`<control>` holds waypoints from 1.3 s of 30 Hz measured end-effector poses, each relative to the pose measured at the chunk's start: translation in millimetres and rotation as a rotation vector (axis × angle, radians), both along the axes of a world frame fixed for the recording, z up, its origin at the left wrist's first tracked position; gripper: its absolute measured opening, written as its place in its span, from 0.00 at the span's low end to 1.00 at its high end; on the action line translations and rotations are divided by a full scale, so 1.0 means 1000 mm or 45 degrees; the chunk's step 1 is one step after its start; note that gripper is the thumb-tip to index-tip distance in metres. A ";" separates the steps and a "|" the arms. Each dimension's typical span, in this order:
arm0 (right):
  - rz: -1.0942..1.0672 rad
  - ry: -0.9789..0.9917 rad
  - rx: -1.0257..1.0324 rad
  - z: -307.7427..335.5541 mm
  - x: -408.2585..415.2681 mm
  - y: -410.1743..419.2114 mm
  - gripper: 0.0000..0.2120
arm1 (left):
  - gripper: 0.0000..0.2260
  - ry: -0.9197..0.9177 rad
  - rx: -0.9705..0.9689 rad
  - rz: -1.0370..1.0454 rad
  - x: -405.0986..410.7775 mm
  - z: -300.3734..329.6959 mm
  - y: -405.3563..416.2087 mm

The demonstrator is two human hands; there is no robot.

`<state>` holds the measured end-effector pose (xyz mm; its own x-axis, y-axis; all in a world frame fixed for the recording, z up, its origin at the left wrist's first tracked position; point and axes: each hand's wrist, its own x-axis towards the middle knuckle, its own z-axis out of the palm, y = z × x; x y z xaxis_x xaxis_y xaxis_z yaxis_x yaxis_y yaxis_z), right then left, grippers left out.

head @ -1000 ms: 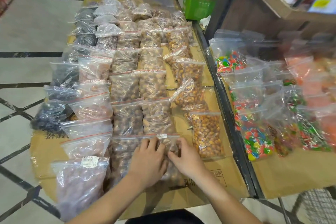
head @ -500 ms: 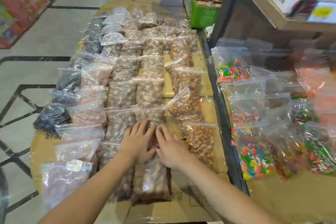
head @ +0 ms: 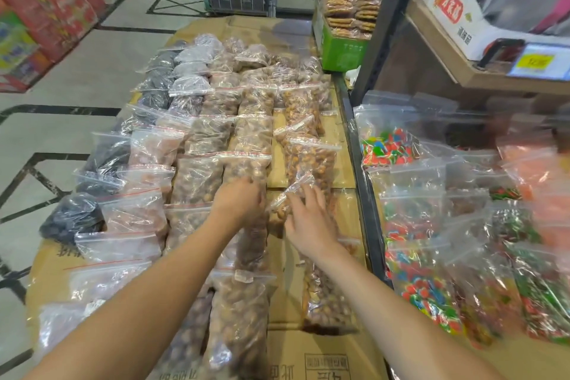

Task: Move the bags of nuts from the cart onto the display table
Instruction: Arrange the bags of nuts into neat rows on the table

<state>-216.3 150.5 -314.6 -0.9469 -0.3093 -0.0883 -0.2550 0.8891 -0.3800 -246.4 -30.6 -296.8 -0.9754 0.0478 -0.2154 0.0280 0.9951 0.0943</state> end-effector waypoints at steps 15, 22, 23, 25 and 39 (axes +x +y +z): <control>-0.146 0.202 -0.003 0.025 -0.081 0.006 0.26 | 0.23 0.113 0.181 -0.030 -0.071 0.001 -0.012; -0.253 0.078 -0.286 0.022 -0.161 0.015 0.22 | 0.22 0.028 0.591 0.025 -0.123 0.005 0.017; -0.257 0.085 -0.296 0.019 -0.175 0.017 0.20 | 0.21 0.008 0.657 0.070 -0.133 0.003 0.020; -0.273 0.089 -0.321 0.019 -0.204 0.018 0.16 | 0.21 -0.044 0.746 0.187 -0.152 0.000 0.025; -0.699 -0.482 -0.677 -0.027 -0.264 0.035 0.14 | 0.07 -0.105 1.112 0.540 -0.203 -0.029 0.055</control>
<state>-480.7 185.5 -341.9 -0.9108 0.0949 -0.4018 0.3881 0.5287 -0.7549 -449.7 24.8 -325.6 -0.9320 -0.1283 -0.3390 -0.3560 0.4996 0.7897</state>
